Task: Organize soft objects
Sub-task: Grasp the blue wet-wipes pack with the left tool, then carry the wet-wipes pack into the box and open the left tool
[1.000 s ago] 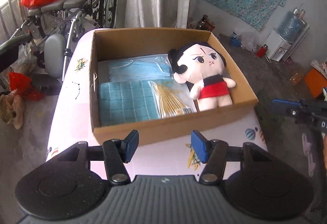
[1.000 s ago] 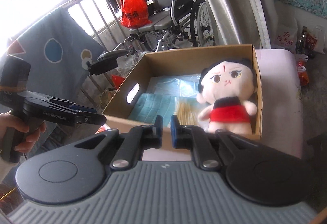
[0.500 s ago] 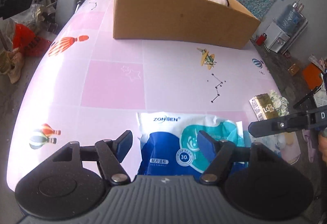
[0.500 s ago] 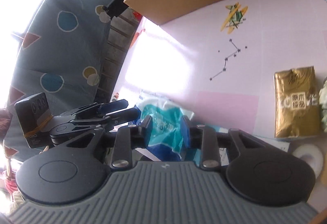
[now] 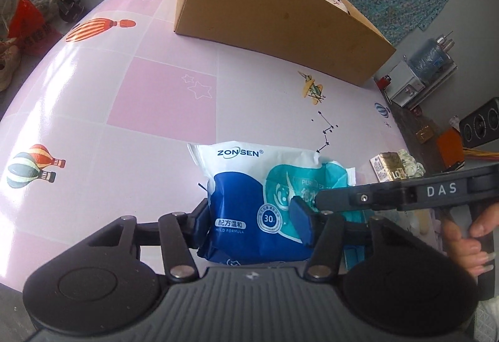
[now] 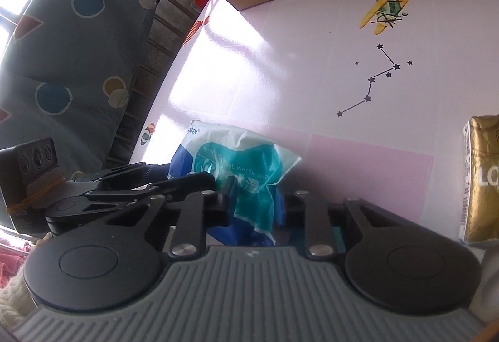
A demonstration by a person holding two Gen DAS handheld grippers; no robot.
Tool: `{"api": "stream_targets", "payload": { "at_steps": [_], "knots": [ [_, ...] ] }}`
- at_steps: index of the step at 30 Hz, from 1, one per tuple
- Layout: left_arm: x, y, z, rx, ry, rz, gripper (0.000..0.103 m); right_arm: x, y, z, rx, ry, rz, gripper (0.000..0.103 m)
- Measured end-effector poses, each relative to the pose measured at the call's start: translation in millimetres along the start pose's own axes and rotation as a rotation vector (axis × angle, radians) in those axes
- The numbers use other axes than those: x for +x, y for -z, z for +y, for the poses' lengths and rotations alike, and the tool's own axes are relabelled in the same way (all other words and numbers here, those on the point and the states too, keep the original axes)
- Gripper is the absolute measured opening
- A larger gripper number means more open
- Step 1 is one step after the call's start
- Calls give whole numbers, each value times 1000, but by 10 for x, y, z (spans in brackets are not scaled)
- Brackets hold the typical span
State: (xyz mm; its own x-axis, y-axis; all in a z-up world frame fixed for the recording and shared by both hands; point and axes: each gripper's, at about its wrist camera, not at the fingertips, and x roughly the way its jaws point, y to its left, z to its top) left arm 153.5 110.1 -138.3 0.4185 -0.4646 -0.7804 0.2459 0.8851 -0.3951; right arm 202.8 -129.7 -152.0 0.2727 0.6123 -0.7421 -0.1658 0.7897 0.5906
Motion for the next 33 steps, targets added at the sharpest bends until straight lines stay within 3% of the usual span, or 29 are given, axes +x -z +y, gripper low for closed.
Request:
{"api": "stream_targets", "payload": {
  "at_steps": [3,7,13,17,20,24,27,32,33],
  "knots": [
    [-8,32,6,-25,-16,-24,51,27,-23,2,8,-19,-22,17],
    [-53,38,-104,2,-67,-51,50,-28,-38,160,-95,7,-64,16],
    [-453,-204,-242,8,-33,-134,50,-614,-269,339,-146,-78,-205,14],
    [-709,-694,-532,80,-51,-205,51,-1014,-822,459,-199,-94,-303,14],
    [-746,-1276,-678,131,-63,-236,51,-1173,-1495,456,-227,-76,-360,14],
    [-400,-2236,-757,192,-120,-206,52,-960,-2401,300,-217,-1,-366,14],
    [117,-2805,-702,232,-215,-127,52,-426,-3050,1,-141,45,-298,14],
    [1003,-3298,-495,280,-381,-14,51,381,-3549,-485,-52,85,-178,14],
    [1183,-3348,-443,294,-401,39,49,487,-3604,-555,-43,96,-157,13]
  ]
}}
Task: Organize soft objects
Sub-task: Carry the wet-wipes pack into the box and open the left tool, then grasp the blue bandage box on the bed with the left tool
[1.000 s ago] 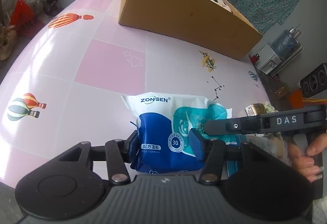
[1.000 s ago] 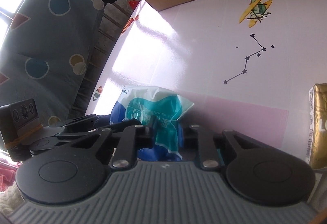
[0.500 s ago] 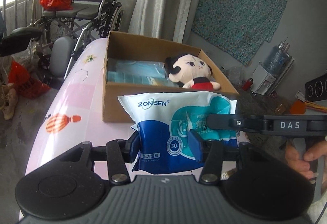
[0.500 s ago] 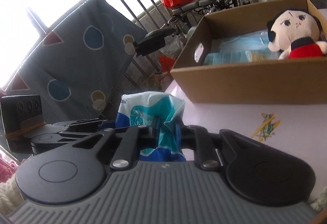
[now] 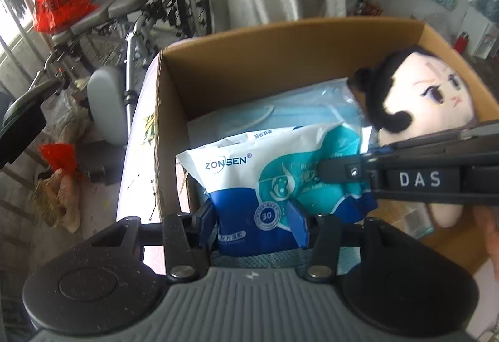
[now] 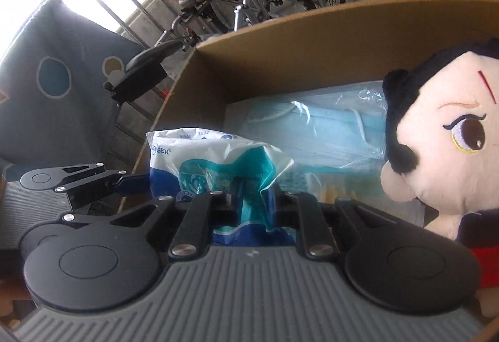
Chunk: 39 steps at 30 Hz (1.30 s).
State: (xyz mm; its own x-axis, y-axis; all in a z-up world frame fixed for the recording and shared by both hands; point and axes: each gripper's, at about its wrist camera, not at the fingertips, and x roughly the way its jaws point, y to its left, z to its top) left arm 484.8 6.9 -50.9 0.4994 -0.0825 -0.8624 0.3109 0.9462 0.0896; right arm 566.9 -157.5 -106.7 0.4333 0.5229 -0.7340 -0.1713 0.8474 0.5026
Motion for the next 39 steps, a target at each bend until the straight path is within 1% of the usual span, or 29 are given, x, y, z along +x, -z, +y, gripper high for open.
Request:
{"api": "stream_targets", "payload": {
  "at_steps": [1,2,3,4,5,6,7,8,9,10,12,14,16,17,20,21,23,24,25,26,27,29,30,31,32,33,36,37,39],
  "knots": [
    [141,-20,-12,2,-21,47,52,127,11,-18,-20,39,2,14],
    [258,-23,-25,-3,-59,82,57,209,-7,-23,-49,91,-3,18],
    [322,-27,-58,2,-102,95,67,286,-22,-27,-61,152,16,20],
    [344,-37,-103,24,-122,104,69,352,-28,-55,-38,152,52,21],
    [338,-39,-169,76,-147,113,70,361,-38,-70,-35,128,67,25],
    [316,-33,-234,138,-181,99,65,331,-40,-69,-41,107,65,30],
    [303,-20,-279,179,-201,84,50,237,-16,-36,-55,100,40,34],
    [295,-45,-320,224,-224,73,39,172,-26,-1,-73,104,27,35],
    [312,-63,-317,237,-200,70,13,142,-27,10,-89,103,21,35],
    [325,-75,-307,224,-174,74,4,106,-36,37,-112,92,27,25],
    [423,-137,-248,156,-119,114,2,154,-65,65,-127,80,90,0],
    [525,-144,-206,114,-89,158,1,267,-49,44,-115,113,106,0],
    [609,-133,-208,139,-143,172,2,358,3,-2,-111,92,125,0],
    [622,-137,-199,145,-158,173,2,398,-10,-31,-70,81,136,0],
    [666,-187,-54,97,-197,215,3,428,-26,-45,-25,63,136,0],
    [677,-186,-44,113,-197,221,3,436,-28,-33,-26,63,135,0],
    [692,-156,-128,164,-234,219,4,382,-3,10,-59,75,110,0],
    [695,-135,-194,196,-255,218,8,294,14,41,-81,91,80,3],
    [675,-124,-230,210,-264,208,14,186,18,59,-82,112,55,3],
    [615,-115,-244,207,-265,193,17,63,23,73,-74,103,29,4],
    [508,-108,-229,178,-257,164,21,-65,27,81,-68,77,7,4],
    [211,-83,-192,117,-233,84,24,-475,73,98,-68,16,-44,5],
    [7,-45,-177,95,-205,40,26,-665,128,94,-76,-19,-69,7],
    [-178,8,-171,82,-172,2,31,-958,233,77,-88,-66,-95,9],
    [-458,109,-171,71,-125,-46,34,-1170,344,51,-96,-93,-109,10],
    [-652,213,-188,71,-91,-71,38,-1436,507,12,-101,-116,-124,13],
    [-1192,707,-316,76,18,-112,40,-2018,1046,-125,-98,-118,-110,16],
    [-1277,873,-365,69,42,-111,41,-2207,1284,-202,-84,-96,-93,17],
    [-1375,1294,-516,43,122,-79,41,-2435,1718,-278,-65,-69,-72,18]
  ]
}}
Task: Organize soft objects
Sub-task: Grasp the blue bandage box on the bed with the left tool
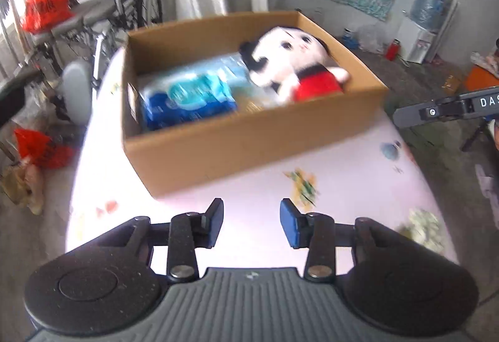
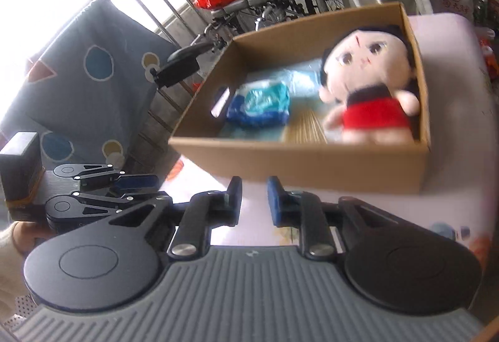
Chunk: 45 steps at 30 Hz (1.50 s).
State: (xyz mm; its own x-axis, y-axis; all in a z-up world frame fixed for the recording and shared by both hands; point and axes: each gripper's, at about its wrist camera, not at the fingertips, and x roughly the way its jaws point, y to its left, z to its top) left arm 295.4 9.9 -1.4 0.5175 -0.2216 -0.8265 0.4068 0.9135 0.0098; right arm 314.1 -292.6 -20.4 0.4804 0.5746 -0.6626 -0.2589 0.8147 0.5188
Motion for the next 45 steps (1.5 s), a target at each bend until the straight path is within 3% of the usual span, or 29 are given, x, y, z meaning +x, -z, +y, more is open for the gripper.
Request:
{"api": "stream_targets", "payload": {
  "at_steps": [4,7,9,12,14,16,23,32,39,45],
  "knots": [
    [62,785,-398,-42,169,88,42,-282,898,8,54,50,65,19],
    [154,1185,-683,-49,237,119,42,-298,1435,52,69,89,134,19],
    [194,1409,-855,-49,292,127,42,-312,1698,2,151,65,153,19],
    [214,1610,-1065,-42,338,126,38,-307,2045,-42,238,60,147,19],
    [266,1673,-1175,-13,320,137,39,-279,2221,22,226,86,122,19],
    [311,1728,-1228,6,296,149,48,-263,2368,93,230,100,98,19],
    [392,1799,-1125,-59,361,183,47,-207,2586,114,302,138,55,18],
    [397,1786,-1097,-59,371,201,42,-127,2673,38,396,34,25,17],
    [370,1825,-1015,-81,378,210,42,-309,2686,153,367,136,-35,20],
    [351,1822,-1021,-62,373,211,42,-132,2771,27,435,104,-4,22]
  ]
}}
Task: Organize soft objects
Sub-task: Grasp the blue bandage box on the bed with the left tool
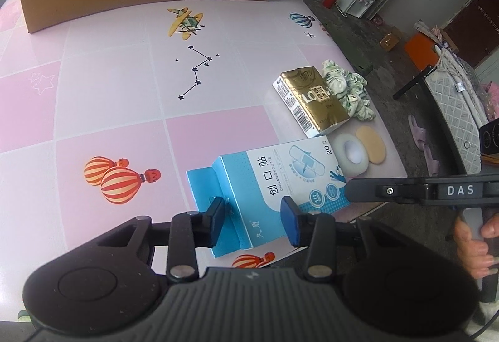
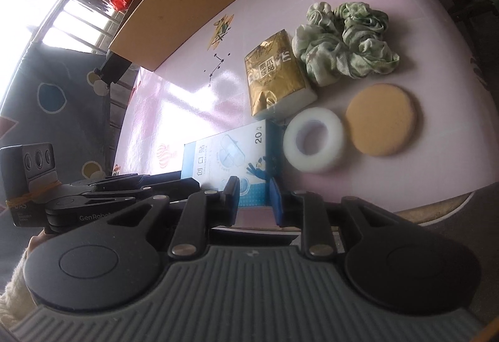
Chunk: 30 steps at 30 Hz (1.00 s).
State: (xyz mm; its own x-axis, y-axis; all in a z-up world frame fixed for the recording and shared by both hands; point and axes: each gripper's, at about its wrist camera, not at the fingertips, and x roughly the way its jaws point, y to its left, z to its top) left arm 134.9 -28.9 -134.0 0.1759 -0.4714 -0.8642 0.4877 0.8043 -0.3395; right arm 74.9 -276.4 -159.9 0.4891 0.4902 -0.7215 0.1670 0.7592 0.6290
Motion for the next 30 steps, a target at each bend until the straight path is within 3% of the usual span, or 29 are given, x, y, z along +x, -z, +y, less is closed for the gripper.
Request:
{"api": "stream_targets", "payload": {
  "at_steps": [5,8,11,14,16,20,23,27,29,30],
  "knots": [
    [-131,72,135,1,-52,-2,45,196,20,149,-9,-65,27,23],
    [-249,125,323,-37,-83,-4,57,328,-20,269,-30,-71,34,25],
    [-375,171,517,-90,-137,-8,58,462,-91,361,-31,-94,44,26],
    [-464,227,660,-153,-93,-28,63,559,-124,401,-26,-96,53,26],
    [-422,253,691,-149,-80,-14,68,620,-150,380,-15,-85,64,28],
    [-388,270,675,-119,-9,-62,69,687,-192,327,4,-130,62,28],
    [-381,271,738,-136,25,-94,68,678,-212,263,1,-144,57,21],
    [-405,325,874,-208,67,-130,38,664,-169,209,-11,-172,44,19],
    [-424,356,906,-231,29,-139,34,650,-130,179,-12,-187,35,18],
    [-430,378,946,-265,47,-147,33,653,-113,160,-12,-200,41,18]
  ]
}}
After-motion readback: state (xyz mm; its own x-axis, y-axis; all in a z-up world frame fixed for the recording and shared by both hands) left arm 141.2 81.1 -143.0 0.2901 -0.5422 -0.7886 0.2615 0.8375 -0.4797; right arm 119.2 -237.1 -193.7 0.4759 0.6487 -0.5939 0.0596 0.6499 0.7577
